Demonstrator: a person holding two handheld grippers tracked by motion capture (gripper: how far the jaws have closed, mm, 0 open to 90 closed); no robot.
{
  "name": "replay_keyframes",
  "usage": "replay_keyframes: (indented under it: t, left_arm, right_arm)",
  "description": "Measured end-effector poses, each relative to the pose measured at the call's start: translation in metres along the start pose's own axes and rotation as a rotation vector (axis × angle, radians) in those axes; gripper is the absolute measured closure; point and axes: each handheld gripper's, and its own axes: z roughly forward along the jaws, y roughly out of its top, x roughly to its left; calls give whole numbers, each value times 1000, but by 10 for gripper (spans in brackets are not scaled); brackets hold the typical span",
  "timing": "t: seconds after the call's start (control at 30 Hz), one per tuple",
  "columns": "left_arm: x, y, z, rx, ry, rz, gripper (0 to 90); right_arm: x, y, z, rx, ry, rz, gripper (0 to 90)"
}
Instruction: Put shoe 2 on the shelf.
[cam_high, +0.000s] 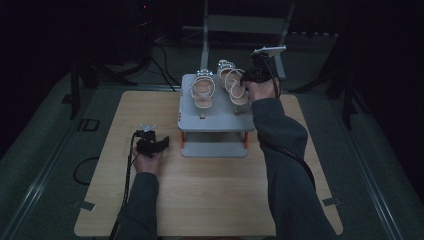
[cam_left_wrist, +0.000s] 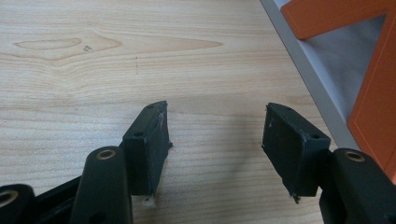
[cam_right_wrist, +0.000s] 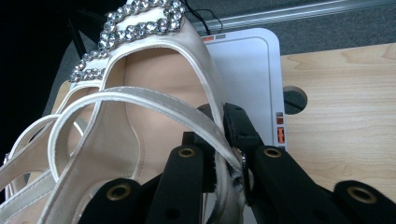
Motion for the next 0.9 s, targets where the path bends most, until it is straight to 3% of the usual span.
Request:
replay_keyframes:
  t: [0.9]
  left_arm:
    - [0, 0, 0, 1, 0, 1, 412]
  right_arm:
    - [15, -1, 20, 51, -72, 14, 851]
